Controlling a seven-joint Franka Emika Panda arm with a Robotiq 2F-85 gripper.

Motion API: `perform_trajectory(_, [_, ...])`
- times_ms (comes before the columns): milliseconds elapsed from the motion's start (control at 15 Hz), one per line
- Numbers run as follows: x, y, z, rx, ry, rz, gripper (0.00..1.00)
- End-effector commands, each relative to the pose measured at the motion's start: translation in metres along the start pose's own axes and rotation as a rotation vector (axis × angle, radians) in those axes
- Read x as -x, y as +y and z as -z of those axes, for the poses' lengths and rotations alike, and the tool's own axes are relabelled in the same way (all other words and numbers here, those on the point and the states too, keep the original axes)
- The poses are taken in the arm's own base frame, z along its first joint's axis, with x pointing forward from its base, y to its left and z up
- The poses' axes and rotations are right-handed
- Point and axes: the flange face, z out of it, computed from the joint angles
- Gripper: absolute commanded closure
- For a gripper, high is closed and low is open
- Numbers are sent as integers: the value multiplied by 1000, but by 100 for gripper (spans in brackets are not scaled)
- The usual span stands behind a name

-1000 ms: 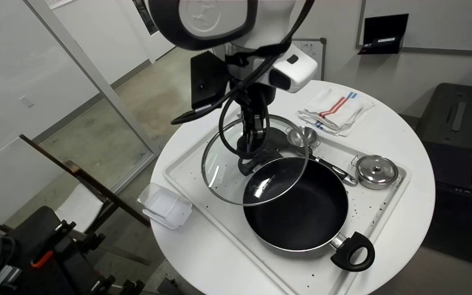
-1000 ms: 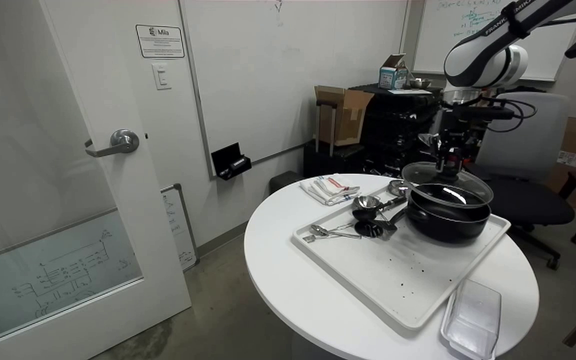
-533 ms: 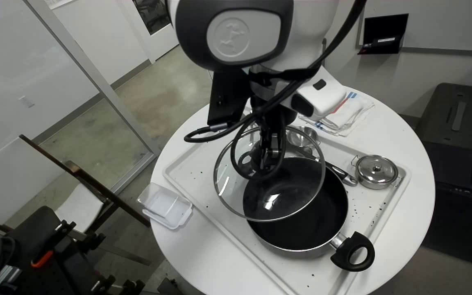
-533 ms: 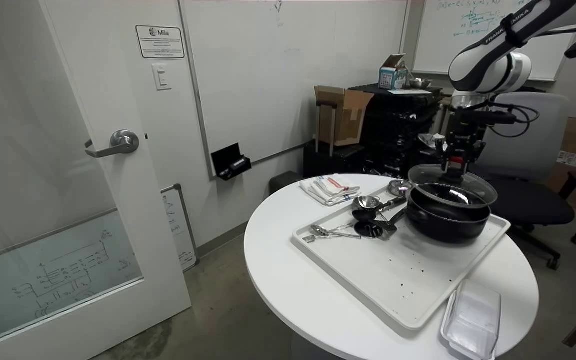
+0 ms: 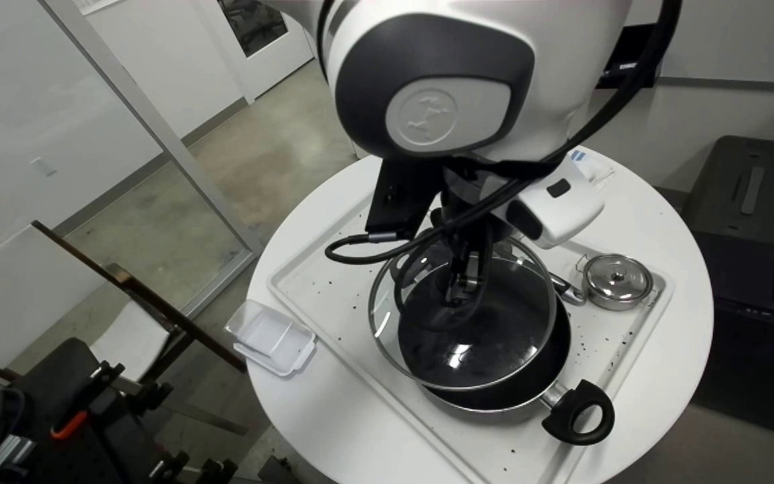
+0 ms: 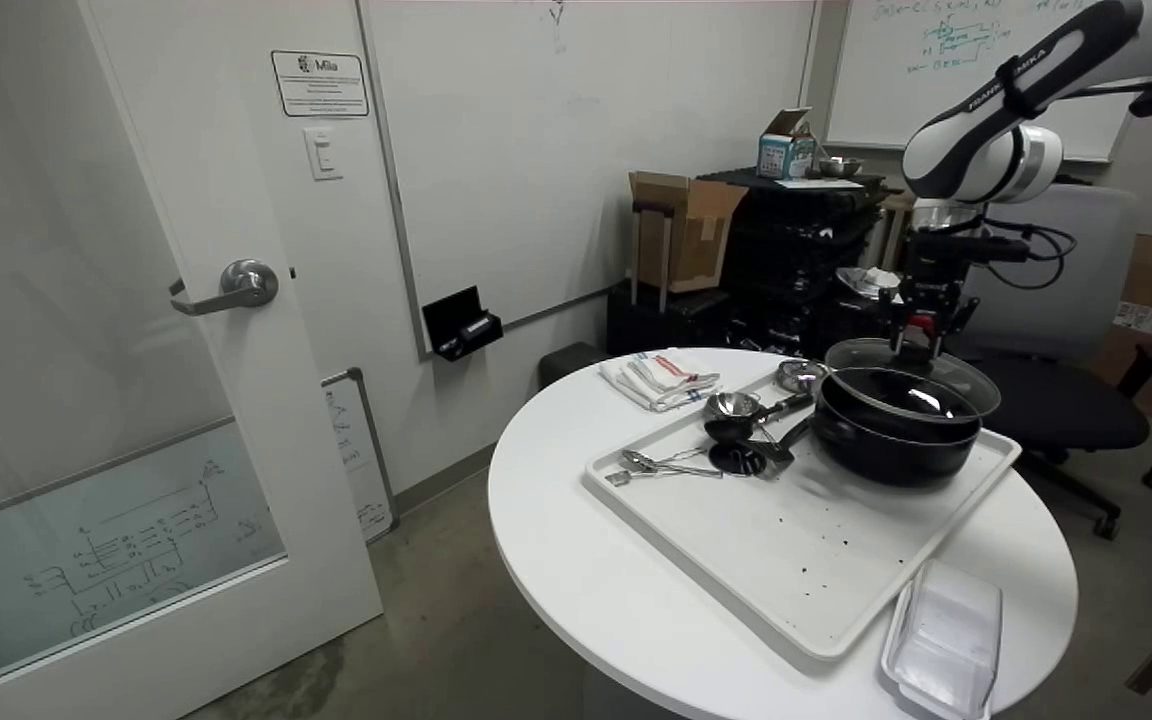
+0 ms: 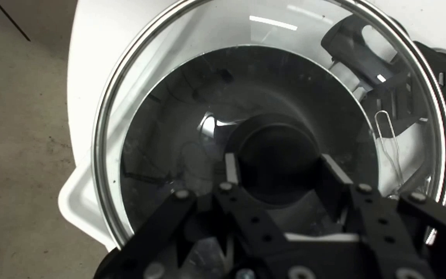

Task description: Put the glass lid on top of the black pot.

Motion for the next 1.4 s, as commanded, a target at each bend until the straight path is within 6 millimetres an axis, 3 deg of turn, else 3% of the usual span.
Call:
perform_trajectory(0, [-13, -1, 6, -19, -8, -71, 75])
perform_trajectory(1333, [-54, 2, -36, -48, -73, -157, 75])
